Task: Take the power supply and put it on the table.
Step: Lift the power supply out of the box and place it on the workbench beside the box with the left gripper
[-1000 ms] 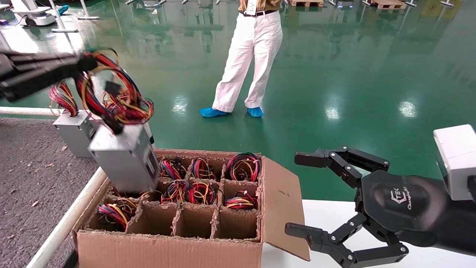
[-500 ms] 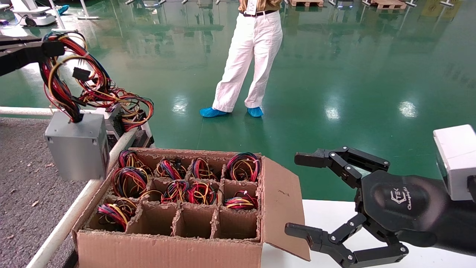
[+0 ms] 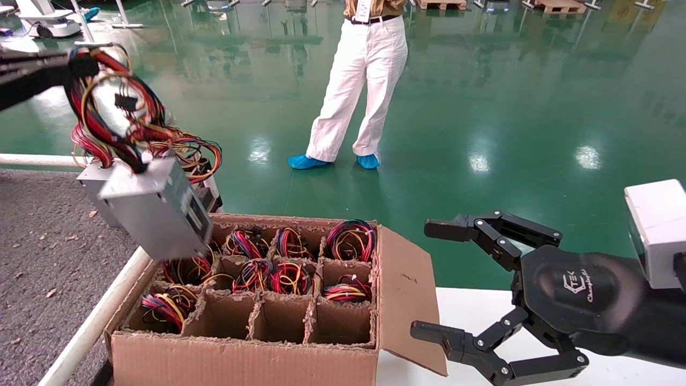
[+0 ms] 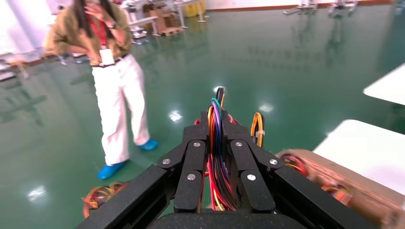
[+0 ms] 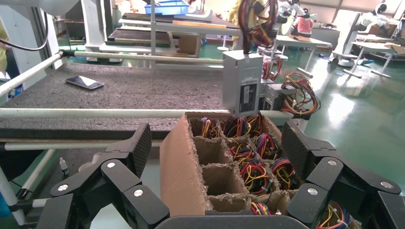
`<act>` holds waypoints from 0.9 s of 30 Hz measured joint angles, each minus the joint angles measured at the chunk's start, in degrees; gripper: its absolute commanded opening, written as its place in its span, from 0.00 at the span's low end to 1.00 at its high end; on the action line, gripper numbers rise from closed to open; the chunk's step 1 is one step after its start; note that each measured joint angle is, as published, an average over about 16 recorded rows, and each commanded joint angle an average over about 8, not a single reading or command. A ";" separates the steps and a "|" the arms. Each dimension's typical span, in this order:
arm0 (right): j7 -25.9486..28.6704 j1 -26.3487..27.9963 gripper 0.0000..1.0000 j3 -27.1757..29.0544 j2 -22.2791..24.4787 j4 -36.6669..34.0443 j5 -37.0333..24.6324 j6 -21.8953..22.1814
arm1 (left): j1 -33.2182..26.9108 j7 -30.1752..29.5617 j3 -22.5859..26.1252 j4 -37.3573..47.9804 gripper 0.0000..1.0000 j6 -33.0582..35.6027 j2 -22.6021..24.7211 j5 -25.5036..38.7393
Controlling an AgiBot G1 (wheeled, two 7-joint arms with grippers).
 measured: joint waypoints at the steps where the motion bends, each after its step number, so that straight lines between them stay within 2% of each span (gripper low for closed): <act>1: 0.00 0.00 1.00 0.00 0.00 0.00 0.00 0.00 | -0.24 0.35 0.09 0.57 0.00 -0.50 0.23 0.47; 11: 0.00 0.00 1.00 0.00 0.00 0.00 0.00 0.00 | -4.21 6.12 1.52 10.03 0.00 -4.21 2.70 6.22; 27: 0.00 0.00 1.00 0.00 0.00 0.00 0.00 0.00 | -11.12 18.70 3.72 27.91 0.00 -4.43 6.85 11.88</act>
